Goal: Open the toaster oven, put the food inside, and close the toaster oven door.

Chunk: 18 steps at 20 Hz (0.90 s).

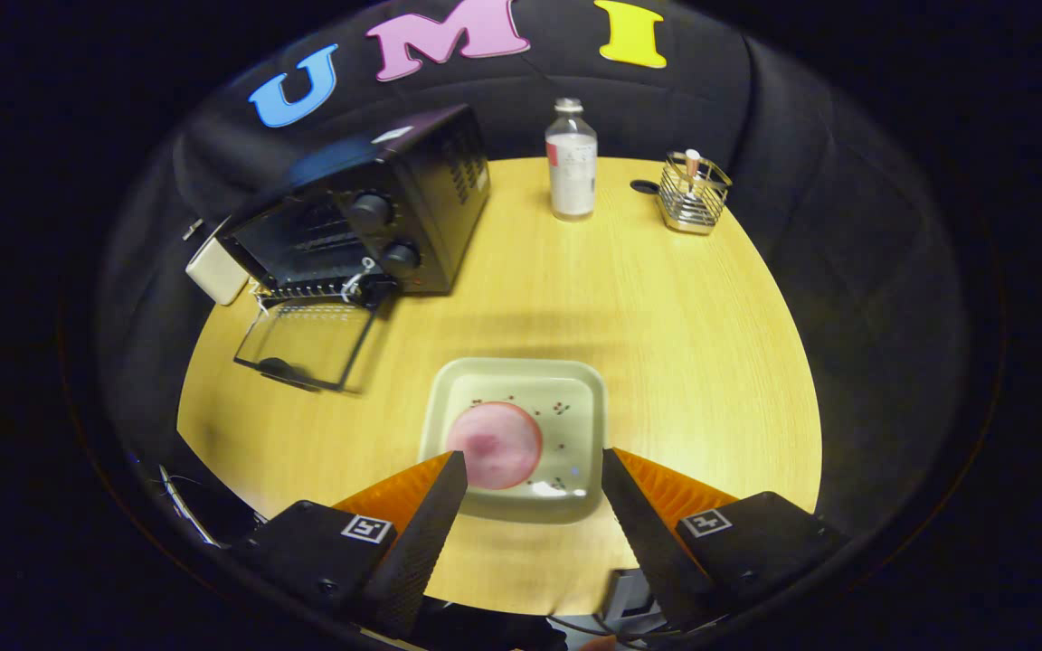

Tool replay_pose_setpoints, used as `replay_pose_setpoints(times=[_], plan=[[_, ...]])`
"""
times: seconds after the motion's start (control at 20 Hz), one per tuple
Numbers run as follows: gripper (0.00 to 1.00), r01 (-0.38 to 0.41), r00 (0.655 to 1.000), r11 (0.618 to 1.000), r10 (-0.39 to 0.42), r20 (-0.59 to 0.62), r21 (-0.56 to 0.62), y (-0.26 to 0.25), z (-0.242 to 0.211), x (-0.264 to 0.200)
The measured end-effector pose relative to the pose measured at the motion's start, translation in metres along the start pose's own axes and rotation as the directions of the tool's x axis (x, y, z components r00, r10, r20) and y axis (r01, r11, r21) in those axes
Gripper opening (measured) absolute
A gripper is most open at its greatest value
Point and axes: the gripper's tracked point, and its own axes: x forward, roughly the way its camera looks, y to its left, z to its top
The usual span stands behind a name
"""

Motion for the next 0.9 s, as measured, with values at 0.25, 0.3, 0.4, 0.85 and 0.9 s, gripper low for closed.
replay_pose_setpoints(times=[0.25,0.3,0.4,0.85,0.9], plan=[[0.96,-0.018,0.99,0.999,0.023,-0.138,0.038,-0.027,-0.003,0.042],[0.85,-0.025,0.986,0.999,0.031,-0.161,0.044,-0.027,-0.004,0.048],[0.73,-0.04,0.975,0.999,0.047,-0.218,0.035,-0.025,-0.012,0.061],[0.15,-0.059,0.952,0.994,0.084,-0.293,0.091,-0.035,-0.016,0.075],[0.11,-0.094,0.953,0.992,0.115,-0.281,0.087,-0.036,-0.016,0.076]])
